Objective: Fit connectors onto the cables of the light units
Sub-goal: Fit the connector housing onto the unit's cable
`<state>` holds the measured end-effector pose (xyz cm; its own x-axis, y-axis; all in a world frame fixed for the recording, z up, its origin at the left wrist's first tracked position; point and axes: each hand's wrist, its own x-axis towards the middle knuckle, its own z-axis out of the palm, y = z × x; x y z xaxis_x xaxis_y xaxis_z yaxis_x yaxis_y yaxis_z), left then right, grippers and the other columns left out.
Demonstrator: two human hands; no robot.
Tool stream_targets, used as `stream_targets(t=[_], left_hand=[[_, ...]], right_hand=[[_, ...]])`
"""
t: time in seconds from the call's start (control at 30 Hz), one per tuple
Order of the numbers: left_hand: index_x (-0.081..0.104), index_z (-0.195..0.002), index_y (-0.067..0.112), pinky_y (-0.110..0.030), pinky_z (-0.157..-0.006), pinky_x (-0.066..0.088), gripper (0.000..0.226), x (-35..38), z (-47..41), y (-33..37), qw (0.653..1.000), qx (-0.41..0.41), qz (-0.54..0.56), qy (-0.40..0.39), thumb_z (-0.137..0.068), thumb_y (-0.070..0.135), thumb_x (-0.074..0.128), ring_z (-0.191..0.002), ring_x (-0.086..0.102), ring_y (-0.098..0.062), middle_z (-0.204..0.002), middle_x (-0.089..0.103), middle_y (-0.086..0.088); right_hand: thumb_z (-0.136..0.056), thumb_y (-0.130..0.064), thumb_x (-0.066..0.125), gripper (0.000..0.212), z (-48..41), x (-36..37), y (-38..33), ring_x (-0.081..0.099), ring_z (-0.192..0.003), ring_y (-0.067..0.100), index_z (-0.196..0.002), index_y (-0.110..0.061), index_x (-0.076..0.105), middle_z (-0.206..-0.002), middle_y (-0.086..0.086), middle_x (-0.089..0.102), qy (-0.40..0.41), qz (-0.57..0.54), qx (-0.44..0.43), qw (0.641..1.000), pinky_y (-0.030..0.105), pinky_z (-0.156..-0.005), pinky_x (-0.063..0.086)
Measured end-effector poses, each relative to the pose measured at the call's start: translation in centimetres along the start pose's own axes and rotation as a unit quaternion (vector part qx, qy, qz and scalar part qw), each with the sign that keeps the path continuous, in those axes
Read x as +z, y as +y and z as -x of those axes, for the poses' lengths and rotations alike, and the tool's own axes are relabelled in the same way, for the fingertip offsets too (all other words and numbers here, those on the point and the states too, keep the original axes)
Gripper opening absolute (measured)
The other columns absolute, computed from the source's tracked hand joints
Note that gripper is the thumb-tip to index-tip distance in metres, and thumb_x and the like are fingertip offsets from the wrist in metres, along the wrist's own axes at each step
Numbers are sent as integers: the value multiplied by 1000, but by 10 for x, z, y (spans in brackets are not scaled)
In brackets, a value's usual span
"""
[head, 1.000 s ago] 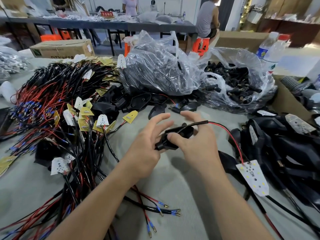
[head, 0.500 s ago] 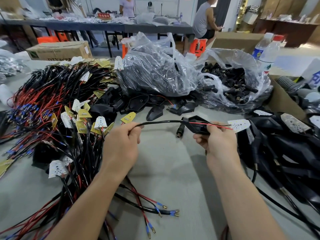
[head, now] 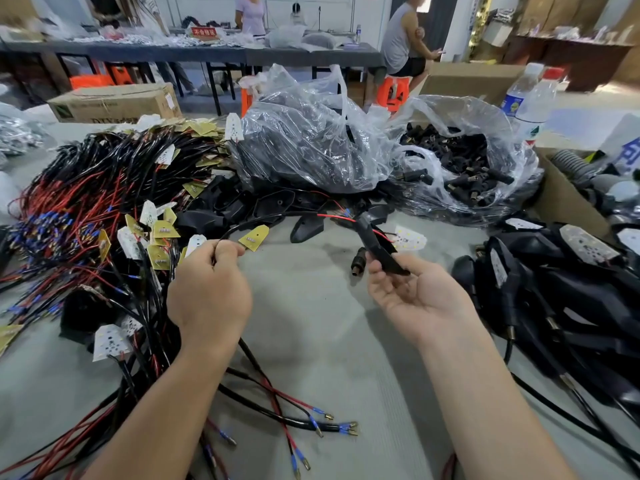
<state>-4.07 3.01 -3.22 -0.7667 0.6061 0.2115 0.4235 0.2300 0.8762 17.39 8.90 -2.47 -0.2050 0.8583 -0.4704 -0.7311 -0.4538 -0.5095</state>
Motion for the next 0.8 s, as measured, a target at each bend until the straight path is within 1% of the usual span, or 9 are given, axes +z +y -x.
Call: stream_targets(t=[0.07, 0.2, 0.3, 0.37, 0.47, 0.53, 0.63, 0.7, 0.8], left_hand=[[69, -82, 33, -37, -67, 39, 31, 0, 1, 1, 1000, -5, 7, 9, -94, 36, 41, -75, 59, -19, -71, 64, 6], [67, -78, 37, -37, -67, 39, 27, -3, -2, 1, 999, -26, 17, 40, -93, 36, 45, -73, 58, -16, -71, 65, 6], [70, -93, 35, -39, -72, 45, 22, -5, -4, 0, 998, -26, 11, 47, -92, 42, 49, -79, 62, -22, -77, 67, 8], [70, -107, 36, -45, -88, 48, 26, -4, -4, 1, 999, -14, -17, 38, -89, 43, 53, -101, 62, -24, -101, 71, 10], [59, -134, 29, -51, -114, 31, 53, -4, 1, 2, 986, 81, -141, 35, -82, 28, 68, -141, 41, -27, -149, 53, 0], [53, -141, 25, -46, -118, 23, 69, -3, 8, 4, 970, 157, -185, 11, -76, 25, 75, -149, 32, -24, -158, 43, -3], [57, -138, 31, -34, -118, 24, 64, 6, 20, 7, 945, 274, -124, -129, -75, 28, 71, -142, 40, -12, -147, 51, 11], [63, -131, 38, -27, -112, 33, 55, 11, 27, 6, 933, 291, -76, -199, -80, 24, 75, -128, 47, 0, -131, 58, 24], [76, -109, 40, -32, -96, 50, 30, 16, 31, 2, 938, 291, -39, -183, -84, 24, 80, -105, 60, -1, -97, 67, 33]], right_hand=[[-99, 1, 49, 15, -2, 0, 0, 56, -61, 21, -104, 9, 61, -80, 21, 65, 51, 56, -68, 995, 22, -50, 45], [-97, 1, 58, 15, -3, -3, -5, 56, -51, 19, -110, -1, 64, -79, 17, 66, 108, 64, -175, 977, 23, -47, 46], [-98, 0, 57, 13, -2, -5, -7, 56, -48, 15, -97, -8, 67, -72, 10, 70, 121, 100, -205, 966, 22, -46, 48], [-96, 0, 58, 17, -1, -5, -7, 57, -48, 14, -89, -12, 68, -66, 5, 70, 130, 142, -239, 952, 22, -47, 46], [-91, 2, 60, 24, 0, -4, -5, 55, -47, 15, -78, -16, 70, -65, 5, 69, 131, 212, -277, 928, 22, -46, 41], [-87, 4, 60, 26, 1, -2, -3, 54, -46, 16, -75, -16, 72, -65, 5, 69, 122, 241, -289, 919, 21, -43, 40], [-84, 8, 57, 31, 3, 2, 3, 51, -43, 16, -76, -16, 75, -63, 6, 66, 85, 255, -291, 918, 20, -41, 37], [-84, 11, 53, 39, 2, 3, 5, 48, -43, 15, -83, -20, 75, -61, 4, 62, 68, 271, -292, 915, 19, -40, 38], [-87, 14, 47, 50, -1, 1, 6, 49, -45, 13, -104, -26, 71, -57, -3, 61, 57, 310, -303, 900, 18, -44, 42]])
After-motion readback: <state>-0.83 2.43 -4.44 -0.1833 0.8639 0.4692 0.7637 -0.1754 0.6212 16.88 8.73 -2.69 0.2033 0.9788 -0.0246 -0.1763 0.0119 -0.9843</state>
